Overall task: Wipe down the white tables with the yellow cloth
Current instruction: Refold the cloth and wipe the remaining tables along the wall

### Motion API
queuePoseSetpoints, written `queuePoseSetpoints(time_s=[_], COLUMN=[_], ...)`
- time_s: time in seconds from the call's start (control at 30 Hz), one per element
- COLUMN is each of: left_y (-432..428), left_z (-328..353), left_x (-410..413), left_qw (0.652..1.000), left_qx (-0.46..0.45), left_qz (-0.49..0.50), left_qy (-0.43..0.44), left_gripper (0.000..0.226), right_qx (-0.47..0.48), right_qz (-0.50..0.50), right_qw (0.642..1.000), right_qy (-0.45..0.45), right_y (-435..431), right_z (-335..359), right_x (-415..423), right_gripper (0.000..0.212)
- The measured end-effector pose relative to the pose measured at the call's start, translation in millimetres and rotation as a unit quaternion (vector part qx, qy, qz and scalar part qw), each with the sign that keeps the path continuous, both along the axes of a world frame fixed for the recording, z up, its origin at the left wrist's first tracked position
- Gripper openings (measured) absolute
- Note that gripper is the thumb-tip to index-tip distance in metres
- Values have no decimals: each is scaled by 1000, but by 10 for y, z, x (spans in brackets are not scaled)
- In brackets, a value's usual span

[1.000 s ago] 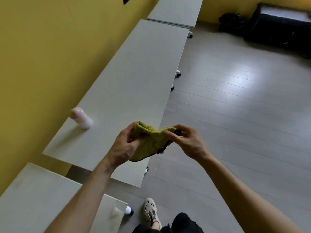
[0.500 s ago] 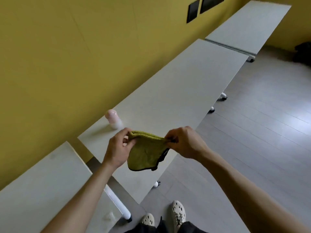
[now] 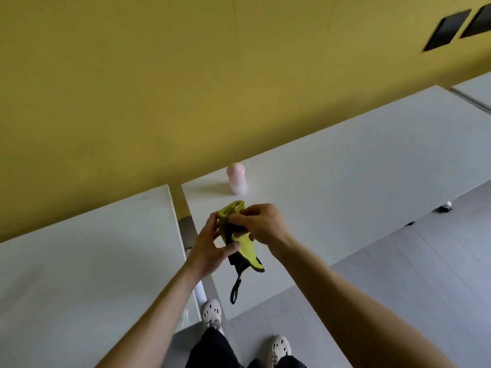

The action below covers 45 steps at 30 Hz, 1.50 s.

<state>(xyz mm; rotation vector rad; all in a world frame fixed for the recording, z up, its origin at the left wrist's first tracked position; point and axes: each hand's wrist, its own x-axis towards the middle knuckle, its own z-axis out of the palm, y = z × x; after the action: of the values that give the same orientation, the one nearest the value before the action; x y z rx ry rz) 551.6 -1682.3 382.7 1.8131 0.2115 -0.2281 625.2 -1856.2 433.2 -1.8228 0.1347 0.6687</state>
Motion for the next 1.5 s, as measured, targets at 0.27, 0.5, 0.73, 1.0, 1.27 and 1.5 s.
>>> queuePoseSetpoints(time_s=[0.27, 0.5, 0.73, 1.0, 1.27, 1.5], left_y=[622, 1424, 1844, 1751, 1312, 936], left_z=[-418, -793, -1026, -1418, -1261, -1711], left_x=[147, 258, 700, 1383, 1172, 1449], left_qw=[988, 920, 947, 952, 974, 879], left_qx=[2, -123, -43, 186, -53, -33], left_qz=[152, 232, 253, 214, 160, 426], left_qy=[38, 292, 192, 113, 150, 212], left_gripper=[56, 32, 36, 41, 20, 68], right_qx=[89, -92, -312, -368, -346, -337], right_qz=[12, 23, 106, 84, 63, 79], right_qw=[996, 995, 926, 868, 854, 844], right_qy=[24, 10, -185, -323, -384, -411], right_y=[569, 938, 1108, 874, 825, 839], right_z=[-308, -1261, -2159, -2862, -2894, -2910], right_x=[168, 286, 507, 677, 679, 695], right_gripper=[18, 8, 42, 63, 57, 58])
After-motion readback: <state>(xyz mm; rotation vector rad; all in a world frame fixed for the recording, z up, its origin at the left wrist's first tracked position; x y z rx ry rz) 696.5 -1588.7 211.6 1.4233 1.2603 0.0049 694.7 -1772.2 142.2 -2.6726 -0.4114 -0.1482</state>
